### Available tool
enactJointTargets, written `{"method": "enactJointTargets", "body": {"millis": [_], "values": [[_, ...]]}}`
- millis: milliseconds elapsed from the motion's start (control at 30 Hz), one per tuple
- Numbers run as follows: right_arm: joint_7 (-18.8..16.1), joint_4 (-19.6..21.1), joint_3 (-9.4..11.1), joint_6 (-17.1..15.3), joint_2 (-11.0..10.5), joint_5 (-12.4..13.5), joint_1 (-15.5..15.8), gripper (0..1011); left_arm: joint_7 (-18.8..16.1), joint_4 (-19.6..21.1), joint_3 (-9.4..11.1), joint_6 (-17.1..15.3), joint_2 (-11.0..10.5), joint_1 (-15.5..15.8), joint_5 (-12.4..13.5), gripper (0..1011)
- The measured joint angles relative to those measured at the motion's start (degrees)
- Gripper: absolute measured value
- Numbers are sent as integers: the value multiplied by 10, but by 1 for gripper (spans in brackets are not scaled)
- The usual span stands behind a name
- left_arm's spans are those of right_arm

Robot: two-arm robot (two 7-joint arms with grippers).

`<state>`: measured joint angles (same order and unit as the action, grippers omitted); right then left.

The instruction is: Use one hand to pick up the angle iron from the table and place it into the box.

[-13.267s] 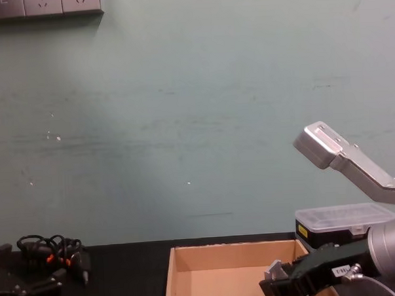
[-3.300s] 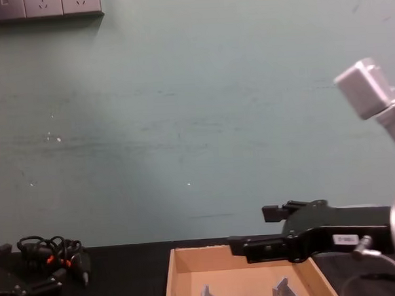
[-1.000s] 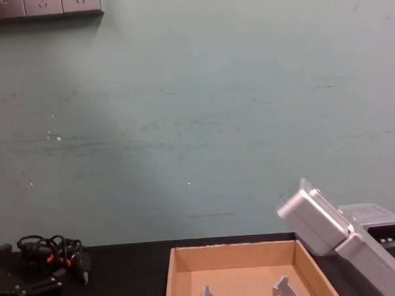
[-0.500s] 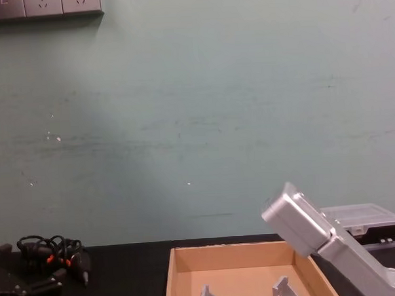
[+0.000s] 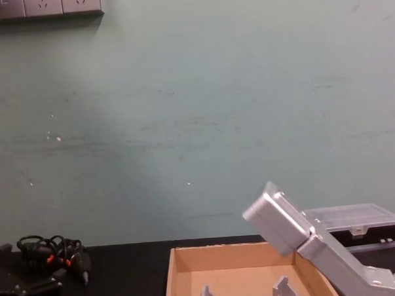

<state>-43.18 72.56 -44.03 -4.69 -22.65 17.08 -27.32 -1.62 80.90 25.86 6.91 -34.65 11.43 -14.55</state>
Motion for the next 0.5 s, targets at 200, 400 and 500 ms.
{"method": "enactJointTargets", "body": {"millis": [200,400,500], "values": [[-2,-8,-6,1,7,-4,-5,1004,0,0,0,0,0,0,0,1000],[-3,-18,-8,5,12,-6,-9,1004,0,0,0,0,0,0,0,1000],[-3,-21,-8,6,15,-8,-10,1004,0,0,0,0,0,0,0,1000]]}}
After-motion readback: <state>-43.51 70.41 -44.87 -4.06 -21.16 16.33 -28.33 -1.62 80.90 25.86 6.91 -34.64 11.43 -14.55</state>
